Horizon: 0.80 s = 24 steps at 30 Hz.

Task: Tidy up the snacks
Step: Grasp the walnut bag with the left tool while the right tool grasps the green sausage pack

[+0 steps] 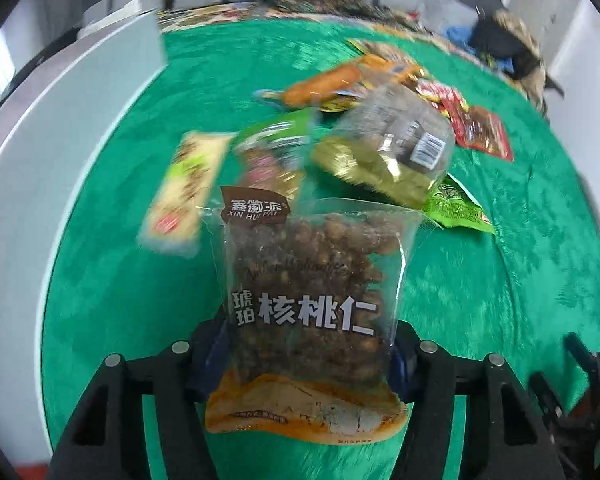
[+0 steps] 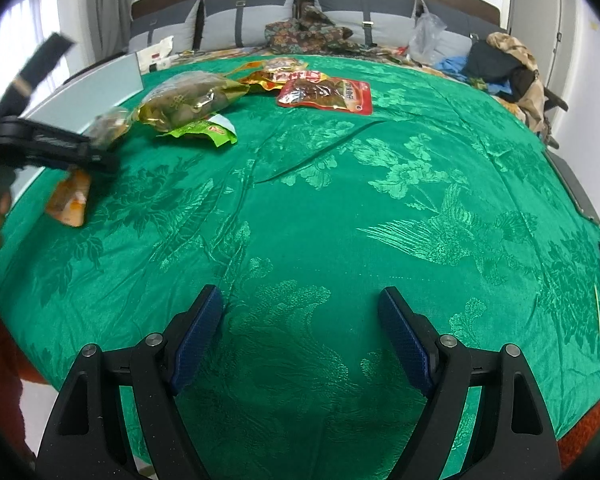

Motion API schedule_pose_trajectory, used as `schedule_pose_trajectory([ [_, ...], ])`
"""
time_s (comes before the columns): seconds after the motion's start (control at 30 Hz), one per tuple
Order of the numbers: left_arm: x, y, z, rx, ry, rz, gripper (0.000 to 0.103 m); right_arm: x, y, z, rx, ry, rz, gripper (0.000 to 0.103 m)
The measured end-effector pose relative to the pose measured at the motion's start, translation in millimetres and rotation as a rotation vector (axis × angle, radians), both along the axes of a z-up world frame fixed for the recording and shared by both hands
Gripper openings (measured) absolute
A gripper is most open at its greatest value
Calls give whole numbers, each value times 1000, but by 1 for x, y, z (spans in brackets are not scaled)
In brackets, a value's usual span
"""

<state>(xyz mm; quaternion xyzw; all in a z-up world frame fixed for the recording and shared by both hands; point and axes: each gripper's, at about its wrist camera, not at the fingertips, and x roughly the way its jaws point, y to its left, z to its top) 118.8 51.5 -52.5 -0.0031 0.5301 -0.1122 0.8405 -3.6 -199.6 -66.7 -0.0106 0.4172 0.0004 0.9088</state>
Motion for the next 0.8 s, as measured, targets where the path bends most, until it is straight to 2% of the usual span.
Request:
schedule_pose_trajectory([
  [0.13,-32,47,7,-107,-33,83,62,-1,0,0,0,-6,0,84],
  [0.23,-45,66,5,-99,-67,111,63,0,0,0,3,2,2,84],
  [0.3,-51,73,4,-93,-89,119,63,4,-1,4,19,43,3,83],
  [0.37,-54,79,1,-98,-108,133,63,14,-2,16,120,77,4,83],
  [0.47,-52,83,0,-117,-118,146,63,42,8,47,252,61,13,83],
  [0.57,-53,84,-2,-128,-133,143,63,87,42,77,279,88,52,83],
  [0.67,-55,90,-2,-131,-144,145,63,126,98,93,377,164,200,83],
  [0.73,-60,96,0,-145,-144,153,63,154,140,83,459,285,288,80],
  [0.8,-60,100,1,-157,-143,160,63,180,171,62,421,373,281,79],
])
